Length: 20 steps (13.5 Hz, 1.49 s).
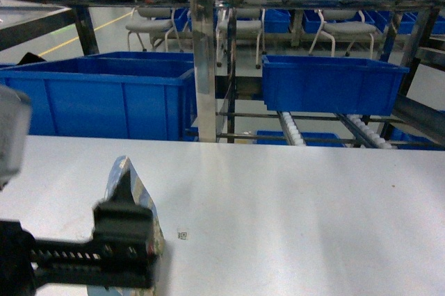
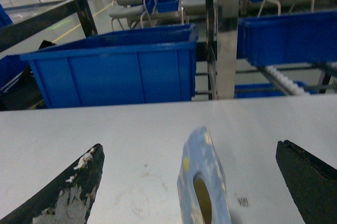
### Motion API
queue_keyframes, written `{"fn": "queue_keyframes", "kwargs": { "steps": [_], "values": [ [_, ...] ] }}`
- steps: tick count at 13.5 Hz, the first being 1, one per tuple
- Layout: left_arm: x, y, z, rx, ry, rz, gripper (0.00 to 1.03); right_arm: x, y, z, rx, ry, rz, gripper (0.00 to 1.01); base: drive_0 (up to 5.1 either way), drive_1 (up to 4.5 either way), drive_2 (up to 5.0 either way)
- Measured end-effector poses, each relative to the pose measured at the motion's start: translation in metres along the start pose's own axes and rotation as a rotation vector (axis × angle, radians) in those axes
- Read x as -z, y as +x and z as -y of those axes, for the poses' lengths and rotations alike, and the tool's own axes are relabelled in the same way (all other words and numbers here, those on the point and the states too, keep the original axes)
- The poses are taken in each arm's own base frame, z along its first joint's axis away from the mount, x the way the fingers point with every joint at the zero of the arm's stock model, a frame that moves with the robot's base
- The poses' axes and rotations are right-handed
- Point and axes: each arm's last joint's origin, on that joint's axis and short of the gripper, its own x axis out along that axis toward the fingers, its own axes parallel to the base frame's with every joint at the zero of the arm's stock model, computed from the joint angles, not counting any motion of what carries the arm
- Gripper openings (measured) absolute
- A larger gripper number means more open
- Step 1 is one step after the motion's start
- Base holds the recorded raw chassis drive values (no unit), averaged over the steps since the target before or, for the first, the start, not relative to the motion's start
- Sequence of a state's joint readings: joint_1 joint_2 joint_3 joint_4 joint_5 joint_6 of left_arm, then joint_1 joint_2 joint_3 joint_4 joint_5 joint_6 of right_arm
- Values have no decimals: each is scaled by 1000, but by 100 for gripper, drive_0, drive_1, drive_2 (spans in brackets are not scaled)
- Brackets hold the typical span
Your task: Move flower gift bag to table near conveyor
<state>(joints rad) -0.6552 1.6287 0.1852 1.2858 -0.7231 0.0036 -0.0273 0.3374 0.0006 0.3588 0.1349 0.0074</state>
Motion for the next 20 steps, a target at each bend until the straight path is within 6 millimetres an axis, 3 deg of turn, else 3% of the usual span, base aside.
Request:
{"fn": "queue_keyframes", "kwargs": {
  "steps": [5,8,11,12,13,18,20],
  "values": [
    [-61,3,-44,-25,-139,255,98,0,0,0,0,0,0,98,0,0,0],
    [-64,-16,-71,-70,-104,227,98,0,0,0,0,0,0,98,0,0,0],
    [-71,-25,-77,-76,-121,265,98,0,0,-1,-23,-1,-6,96,0,0,0],
    [-65,-24,-81,9,-74,146,85,-1,-3,-5,-126,-3,-24,83,0,0,0],
    [-65,-30,-88,52,-84,137,72,-3,-5,-6,-162,-1,-1,69,0,0,0],
    [-44,-47,-109,66,-96,114,5,-2,-11,-5,-161,-7,-9,1,0,0,0],
    [-39,-53,-120,76,-101,119,2,-1,-22,-4,-162,-7,-6,2,0,0,0]
  ]
}}
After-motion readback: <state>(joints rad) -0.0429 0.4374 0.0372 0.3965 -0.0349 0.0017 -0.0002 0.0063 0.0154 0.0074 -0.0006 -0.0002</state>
